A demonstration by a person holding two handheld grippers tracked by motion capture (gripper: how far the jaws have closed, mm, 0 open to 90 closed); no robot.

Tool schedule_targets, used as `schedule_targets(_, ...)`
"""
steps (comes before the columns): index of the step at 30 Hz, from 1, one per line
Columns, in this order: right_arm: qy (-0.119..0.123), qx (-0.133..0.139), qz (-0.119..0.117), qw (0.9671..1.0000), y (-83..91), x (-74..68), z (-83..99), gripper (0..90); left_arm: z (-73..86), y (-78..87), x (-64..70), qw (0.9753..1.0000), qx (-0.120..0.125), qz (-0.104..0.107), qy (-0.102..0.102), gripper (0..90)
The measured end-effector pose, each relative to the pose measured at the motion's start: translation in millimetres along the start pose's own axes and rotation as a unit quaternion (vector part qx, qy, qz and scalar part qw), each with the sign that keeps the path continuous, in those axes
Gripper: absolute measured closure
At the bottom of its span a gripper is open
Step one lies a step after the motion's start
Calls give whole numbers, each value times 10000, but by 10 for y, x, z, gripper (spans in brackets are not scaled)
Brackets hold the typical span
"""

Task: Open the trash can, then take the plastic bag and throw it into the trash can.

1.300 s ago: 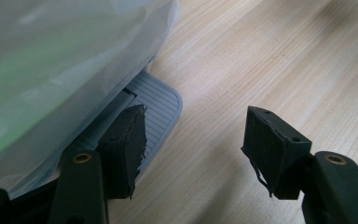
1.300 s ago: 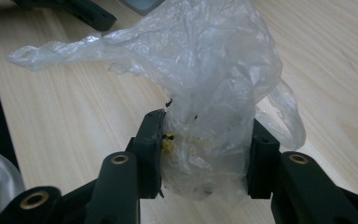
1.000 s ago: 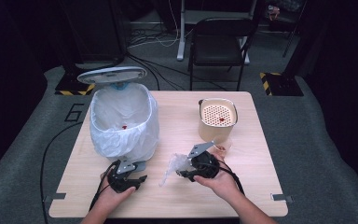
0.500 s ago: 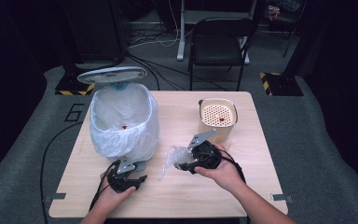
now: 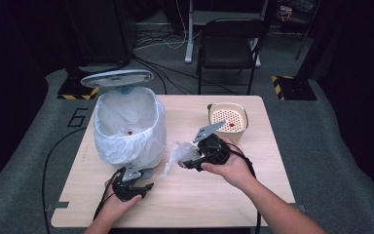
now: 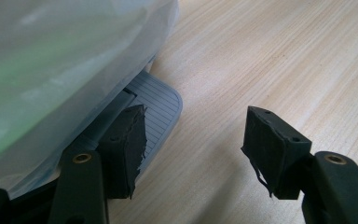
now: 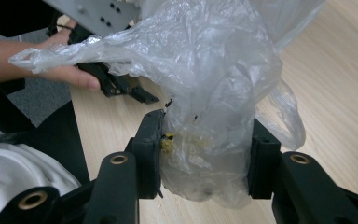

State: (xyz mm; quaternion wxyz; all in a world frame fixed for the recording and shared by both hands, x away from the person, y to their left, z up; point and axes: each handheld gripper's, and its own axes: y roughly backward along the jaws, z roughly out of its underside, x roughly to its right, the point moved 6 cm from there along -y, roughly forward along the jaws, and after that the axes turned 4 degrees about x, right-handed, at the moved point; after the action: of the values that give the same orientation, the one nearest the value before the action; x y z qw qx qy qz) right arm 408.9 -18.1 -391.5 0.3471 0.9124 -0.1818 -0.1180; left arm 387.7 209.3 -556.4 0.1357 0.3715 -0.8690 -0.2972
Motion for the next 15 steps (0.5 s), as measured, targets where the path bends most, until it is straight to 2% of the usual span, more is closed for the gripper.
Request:
schedule_targets(3, -50, 54, 31, 10000, 50, 5, -104, 565, 1, 3, 0, 10000, -26, -9, -6, 389)
schedule_targets(10, 119, 132, 108, 9998, 165, 38, -391, 565, -1, -7, -3, 10000, 38, -36, 37, 389)
schedule_targets(15, 59, 147, 84, 9998, 203, 64, -547, 563, -1, -2, -7, 10000, 6, 3, 12, 389)
